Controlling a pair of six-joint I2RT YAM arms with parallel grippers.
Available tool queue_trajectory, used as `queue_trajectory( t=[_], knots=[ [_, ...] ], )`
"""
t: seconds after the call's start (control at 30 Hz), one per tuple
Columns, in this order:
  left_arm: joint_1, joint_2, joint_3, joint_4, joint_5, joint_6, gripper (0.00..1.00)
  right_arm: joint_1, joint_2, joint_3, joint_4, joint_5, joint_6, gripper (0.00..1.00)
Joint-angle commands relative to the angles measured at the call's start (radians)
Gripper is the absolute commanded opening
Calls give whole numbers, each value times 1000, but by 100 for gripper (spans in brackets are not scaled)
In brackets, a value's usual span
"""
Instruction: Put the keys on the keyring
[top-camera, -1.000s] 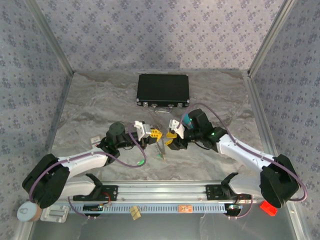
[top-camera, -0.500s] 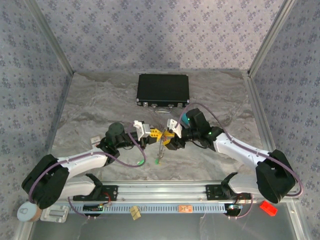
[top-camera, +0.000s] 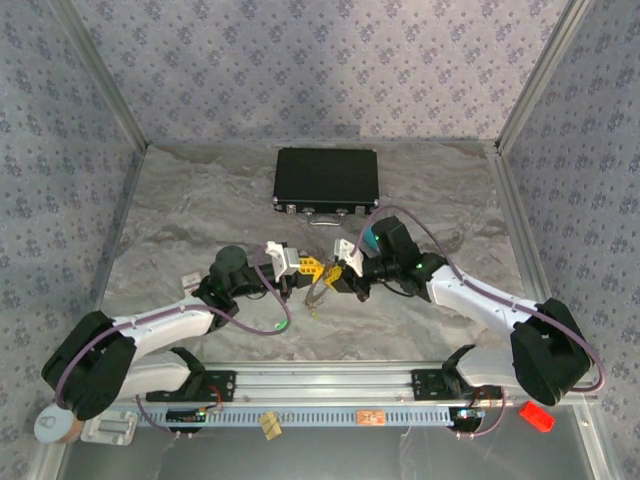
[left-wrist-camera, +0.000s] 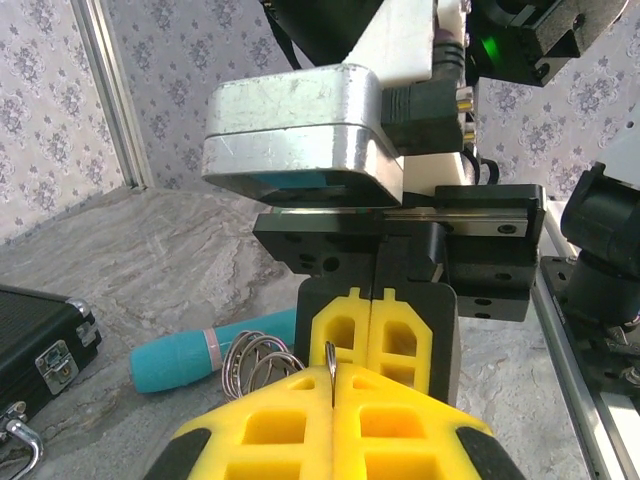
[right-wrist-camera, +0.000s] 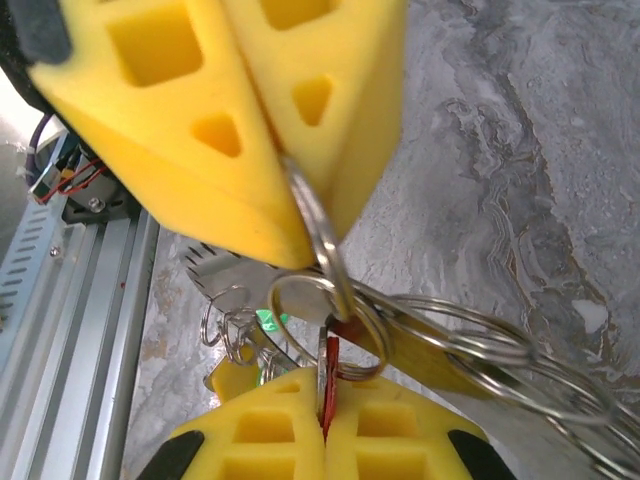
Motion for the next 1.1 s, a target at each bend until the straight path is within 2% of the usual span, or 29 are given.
queue_trajectory(
  t=[0.0,0.47,0.8,0.9,1.0,1.07],
  knots=[
    [-2,-32,-3,24,8,26,0,-14,-20,38,-35,-33,6,0],
    [1,-43,17,-125,17,115,0,-13,-70,70,-97,-52,-2,0],
    [1,-46,20,-184,13,143,0,-12,-132,77,-123,28,-20,0],
    [1,-43,21,-195,3,144,11,-8,-143,85,-142,36,-25,0],
    [0,-65,-4,-170,-35,118,43,0,-150,99,-166,51,-34,0],
    [0,-106,-44,-123,-95,89,59,3,-153,110,-183,63,-41,0]
  ],
)
